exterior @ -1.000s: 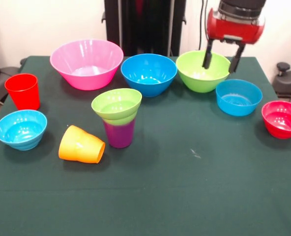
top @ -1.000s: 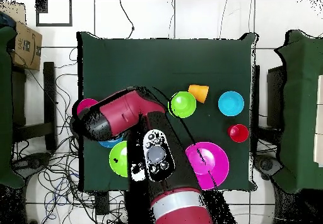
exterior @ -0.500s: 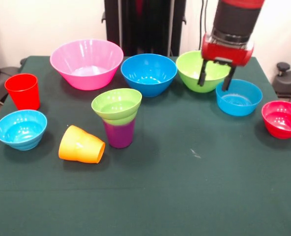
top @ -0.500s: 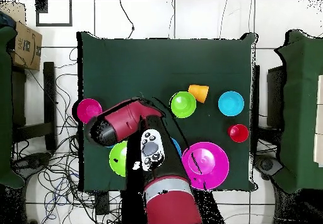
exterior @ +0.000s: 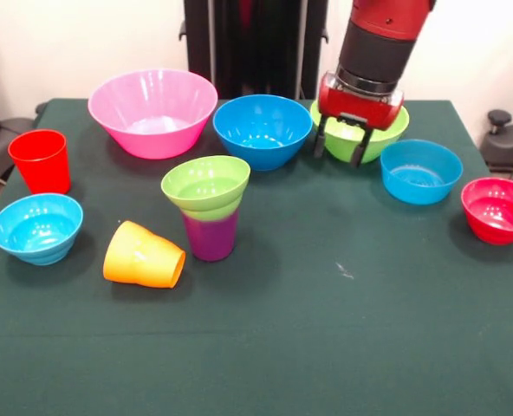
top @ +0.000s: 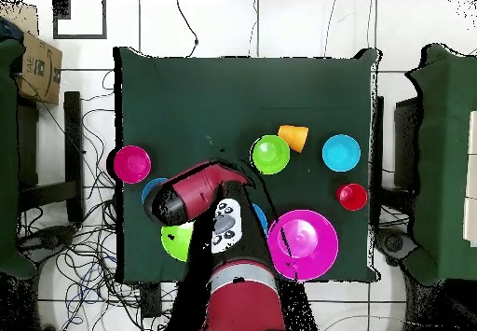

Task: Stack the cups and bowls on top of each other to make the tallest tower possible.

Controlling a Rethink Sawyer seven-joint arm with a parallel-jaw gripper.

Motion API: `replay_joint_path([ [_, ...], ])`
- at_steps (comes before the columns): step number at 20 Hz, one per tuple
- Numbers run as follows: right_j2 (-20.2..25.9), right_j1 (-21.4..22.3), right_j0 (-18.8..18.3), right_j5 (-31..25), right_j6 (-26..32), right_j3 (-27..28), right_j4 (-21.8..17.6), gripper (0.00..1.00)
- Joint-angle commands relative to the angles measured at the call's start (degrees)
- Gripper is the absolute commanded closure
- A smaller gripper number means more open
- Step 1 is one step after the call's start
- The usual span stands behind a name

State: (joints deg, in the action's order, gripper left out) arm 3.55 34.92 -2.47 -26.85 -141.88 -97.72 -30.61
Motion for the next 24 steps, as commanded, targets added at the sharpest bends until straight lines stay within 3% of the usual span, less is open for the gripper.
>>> replay_joint_path([
  [1, -0.8, 1.9, 2.2, -0.8, -8.0, -2.1, 3.7, 0.0],
  [12, -4.1, 6.2, 8.0, -4.9, -8.4, -3.1, 9.7, 0.0],
  [24, -9.6, 2.1, 15.3, 1.5, -10.4, -4.6, 11.7, 0.0],
])
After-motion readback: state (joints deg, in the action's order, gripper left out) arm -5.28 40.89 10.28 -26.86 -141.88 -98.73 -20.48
